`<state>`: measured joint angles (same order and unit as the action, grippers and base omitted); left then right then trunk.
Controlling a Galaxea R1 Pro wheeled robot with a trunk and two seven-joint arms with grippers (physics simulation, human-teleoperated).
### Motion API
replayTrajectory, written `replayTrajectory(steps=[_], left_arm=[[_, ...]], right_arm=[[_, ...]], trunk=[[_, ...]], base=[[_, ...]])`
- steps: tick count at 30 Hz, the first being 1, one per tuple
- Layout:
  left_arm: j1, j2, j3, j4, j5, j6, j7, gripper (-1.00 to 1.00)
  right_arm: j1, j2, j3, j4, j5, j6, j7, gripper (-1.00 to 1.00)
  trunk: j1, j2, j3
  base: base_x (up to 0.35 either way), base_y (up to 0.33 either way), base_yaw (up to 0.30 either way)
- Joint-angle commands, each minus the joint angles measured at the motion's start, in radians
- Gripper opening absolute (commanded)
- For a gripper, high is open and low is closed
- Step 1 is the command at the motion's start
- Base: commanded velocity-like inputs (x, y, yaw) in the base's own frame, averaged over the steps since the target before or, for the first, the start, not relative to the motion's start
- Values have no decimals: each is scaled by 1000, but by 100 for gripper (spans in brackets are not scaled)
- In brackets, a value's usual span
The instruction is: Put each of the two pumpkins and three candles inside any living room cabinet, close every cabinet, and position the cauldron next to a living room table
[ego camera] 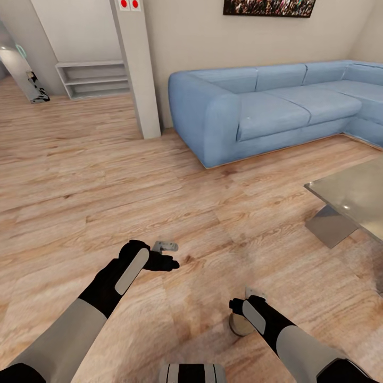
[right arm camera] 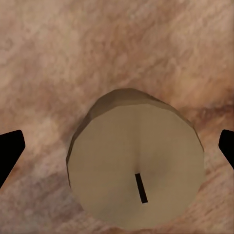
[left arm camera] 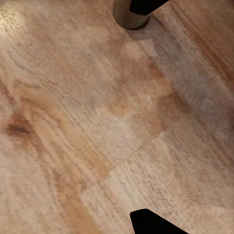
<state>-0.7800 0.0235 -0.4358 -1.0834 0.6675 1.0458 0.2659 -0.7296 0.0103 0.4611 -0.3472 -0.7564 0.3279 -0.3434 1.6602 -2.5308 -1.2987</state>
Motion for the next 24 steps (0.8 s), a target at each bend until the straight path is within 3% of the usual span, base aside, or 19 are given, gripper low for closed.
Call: replayTrajectory(steps=[1, 7, 24], left_arm=[[-1, 1, -3, -1, 10, 1, 10, 100], [-1, 1, -3, -1, 10, 1, 10, 100], [-1, 1, -3, -1, 10, 1, 10, 100]], right_arm=[[-1, -3, 8, -1, -9, 3, -8, 100], [-1, -19, 6, 1, -10, 3, -8, 100], [-1, -15, 8, -1, -9, 3, -8, 100]], trunk=[[0, 0, -1], [2, -1, -20], [2, -1, -20]], base=[[0, 0, 0], [0, 0, 0], [0, 0, 0]])
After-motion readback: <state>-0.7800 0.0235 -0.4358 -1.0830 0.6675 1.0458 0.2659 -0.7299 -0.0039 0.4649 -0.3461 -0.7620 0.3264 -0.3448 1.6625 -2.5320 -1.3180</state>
